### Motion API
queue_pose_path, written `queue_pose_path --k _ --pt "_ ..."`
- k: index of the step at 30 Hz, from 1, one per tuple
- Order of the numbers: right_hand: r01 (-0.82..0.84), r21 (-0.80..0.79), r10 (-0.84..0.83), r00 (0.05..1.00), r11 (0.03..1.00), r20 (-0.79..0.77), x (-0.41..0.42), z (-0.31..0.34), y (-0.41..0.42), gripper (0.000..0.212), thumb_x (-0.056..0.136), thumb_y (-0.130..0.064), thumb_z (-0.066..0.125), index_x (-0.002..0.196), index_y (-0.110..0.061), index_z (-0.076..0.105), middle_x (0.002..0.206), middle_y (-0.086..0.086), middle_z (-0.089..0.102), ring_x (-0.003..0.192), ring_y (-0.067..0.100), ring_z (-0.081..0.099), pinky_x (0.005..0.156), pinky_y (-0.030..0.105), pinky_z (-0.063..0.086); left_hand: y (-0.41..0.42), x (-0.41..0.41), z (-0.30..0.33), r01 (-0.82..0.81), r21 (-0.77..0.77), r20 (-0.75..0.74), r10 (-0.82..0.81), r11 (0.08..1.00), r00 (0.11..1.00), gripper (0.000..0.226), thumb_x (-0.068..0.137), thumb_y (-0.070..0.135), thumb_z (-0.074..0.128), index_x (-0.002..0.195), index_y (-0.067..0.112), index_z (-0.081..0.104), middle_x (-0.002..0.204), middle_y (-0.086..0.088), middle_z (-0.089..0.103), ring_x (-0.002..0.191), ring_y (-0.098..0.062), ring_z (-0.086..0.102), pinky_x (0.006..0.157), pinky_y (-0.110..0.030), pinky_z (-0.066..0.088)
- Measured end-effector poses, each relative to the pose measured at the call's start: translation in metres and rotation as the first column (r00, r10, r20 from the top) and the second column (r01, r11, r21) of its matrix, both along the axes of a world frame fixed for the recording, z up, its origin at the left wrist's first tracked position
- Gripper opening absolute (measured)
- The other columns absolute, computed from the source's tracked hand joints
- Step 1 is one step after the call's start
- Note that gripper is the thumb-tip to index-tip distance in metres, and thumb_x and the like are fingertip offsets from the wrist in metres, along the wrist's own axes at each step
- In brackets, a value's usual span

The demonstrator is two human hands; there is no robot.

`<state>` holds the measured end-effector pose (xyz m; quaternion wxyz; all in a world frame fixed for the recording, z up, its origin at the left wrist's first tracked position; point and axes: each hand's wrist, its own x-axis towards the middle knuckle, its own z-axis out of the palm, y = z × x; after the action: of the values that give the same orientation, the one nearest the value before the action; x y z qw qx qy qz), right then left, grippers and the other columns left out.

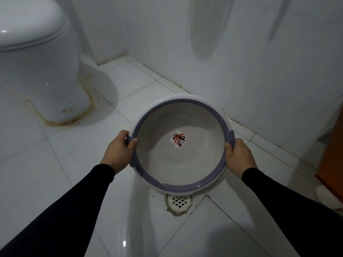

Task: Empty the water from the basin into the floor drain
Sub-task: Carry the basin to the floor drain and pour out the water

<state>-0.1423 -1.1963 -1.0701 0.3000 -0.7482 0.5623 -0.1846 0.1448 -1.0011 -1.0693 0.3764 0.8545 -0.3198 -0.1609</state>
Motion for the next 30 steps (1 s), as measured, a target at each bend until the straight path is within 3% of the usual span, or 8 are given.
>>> queue_pose_path --k 6,10,14,19,26,30 --pt "-0.013 -0.019 0.013 1.0 1.0 0.007 -0.002 -0.002 0.002 0.019 0.099 -0.027 0.043 0.095 -0.009 0.046 0.082 0.003 0.052 0.063 0.007 0.048 0.047 0.017 0.031 0.004 -0.001 0.003 0.013 0.005 -0.019 -0.013 1.0 1.0 0.021 0.092 0.041 0.052 0.082 0.023 0.047 0.08 -0.001 0.062 0.072 -0.02 0.061 0.059 -0.035 0.051" --pt "-0.025 -0.021 0.025 1.0 0.999 0.008 -0.004 -0.002 0.003 0.02 0.099 -0.028 0.043 0.095 -0.009 0.046 0.09 0.009 0.056 0.074 0.021 0.053 0.055 0.026 0.036 0.006 -0.003 0.006 0.032 0.015 -0.025 -0.031 0.999 0.999 0.021 0.094 0.04 0.052 0.086 0.02 0.049 0.084 -0.006 0.063 0.078 -0.025 0.062 0.066 -0.04 0.054" --pt "-0.041 -0.001 0.041 0.999 0.999 0.003 -0.007 -0.003 0.003 0.026 0.099 -0.029 0.043 0.103 -0.004 0.049 0.095 0.011 0.057 0.081 0.025 0.056 0.066 0.028 0.041 0.006 -0.005 0.01 0.053 0.03 -0.008 -0.052 0.998 0.999 0.02 0.096 0.037 0.051 0.087 0.019 0.049 0.085 -0.005 0.063 0.078 -0.025 0.061 0.06 -0.033 0.05" --pt "-0.065 -0.019 0.065 0.998 0.998 -0.012 -0.014 -0.004 0.004 0.026 0.098 -0.031 0.044 0.101 -0.005 0.049 0.092 0.01 0.057 0.079 0.025 0.055 0.064 0.028 0.04 0.008 -0.007 0.013 0.065 0.039 0.021 -0.066 0.997 0.998 0.023 0.095 0.034 0.054 0.087 0.014 0.049 0.082 -0.005 0.062 0.073 -0.023 0.056 0.059 -0.03 0.047" --pt "-0.077 -0.027 0.076 0.996 0.997 -0.037 -0.018 -0.003 0.008 0.024 0.098 -0.032 0.043 0.1 -0.009 0.047 0.089 0.005 0.055 0.076 0.021 0.052 0.058 0.027 0.035 0.008 -0.008 0.015 0.101 0.056 0.008 -0.102 0.993 0.995 0.025 0.096 0.032 0.054 0.075 0.023 0.043 0.076 -0.003 0.058 0.068 -0.02 0.05 0.058 -0.032 0.042" --pt "-0.082 -0.023 0.082 0.996 0.996 -0.034 -0.02 -0.002 0.008 0.024 0.098 -0.031 0.044 0.102 -0.007 0.048 0.09 0.006 0.055 0.077 0.022 0.053 0.063 0.028 0.037 0.009 -0.009 0.018 0.113 0.068 0.003 -0.114 0.991 0.994 0.024 0.095 0.032 0.055 0.077 0.019 0.046 0.077 -0.006 0.06 0.071 -0.024 0.054 0.06 -0.035 0.046"
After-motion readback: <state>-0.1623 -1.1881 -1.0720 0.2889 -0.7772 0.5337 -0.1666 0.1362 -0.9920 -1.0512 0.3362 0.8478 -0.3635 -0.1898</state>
